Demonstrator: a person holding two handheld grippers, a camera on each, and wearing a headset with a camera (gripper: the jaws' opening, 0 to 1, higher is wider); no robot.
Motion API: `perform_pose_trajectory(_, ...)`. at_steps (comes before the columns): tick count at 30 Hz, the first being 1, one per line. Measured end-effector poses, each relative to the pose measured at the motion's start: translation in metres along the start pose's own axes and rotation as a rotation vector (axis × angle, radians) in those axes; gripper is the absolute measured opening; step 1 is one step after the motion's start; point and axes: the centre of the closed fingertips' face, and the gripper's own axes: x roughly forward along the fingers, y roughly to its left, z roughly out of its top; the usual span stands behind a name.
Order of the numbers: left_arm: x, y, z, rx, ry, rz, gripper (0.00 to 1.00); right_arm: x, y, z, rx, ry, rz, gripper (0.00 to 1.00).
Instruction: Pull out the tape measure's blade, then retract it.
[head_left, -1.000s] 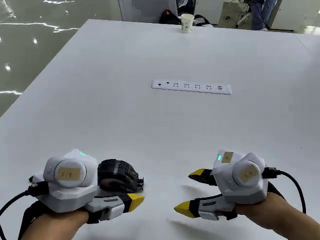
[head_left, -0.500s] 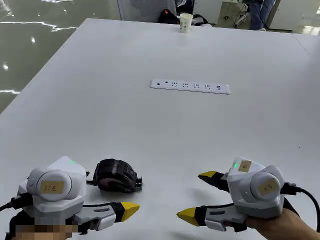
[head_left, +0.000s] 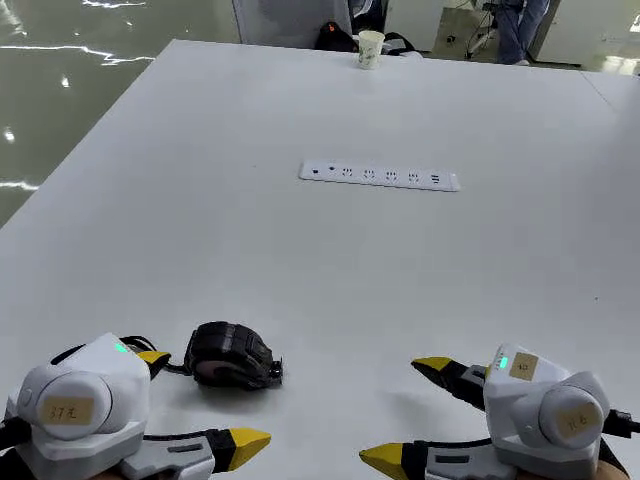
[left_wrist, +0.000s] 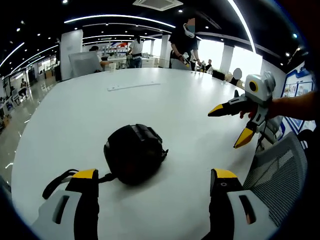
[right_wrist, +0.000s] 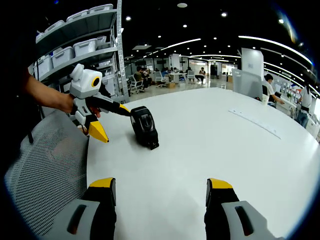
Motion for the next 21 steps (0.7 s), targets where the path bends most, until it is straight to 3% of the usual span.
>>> perform_pose_trajectory(11,-0.006,-0.006,-0.001,0.026,-0.025,-0.037,0.94,-0.009,0.001,0.003,0.034,-0.045,-0.041,0.79)
perform_pose_trajectory(21,-0.010,-0.007,0.006,0.018,-0.063,-0.047,0.99,-0.015,0.001,-0.005,0.069,-0.039,-0.076,0.86)
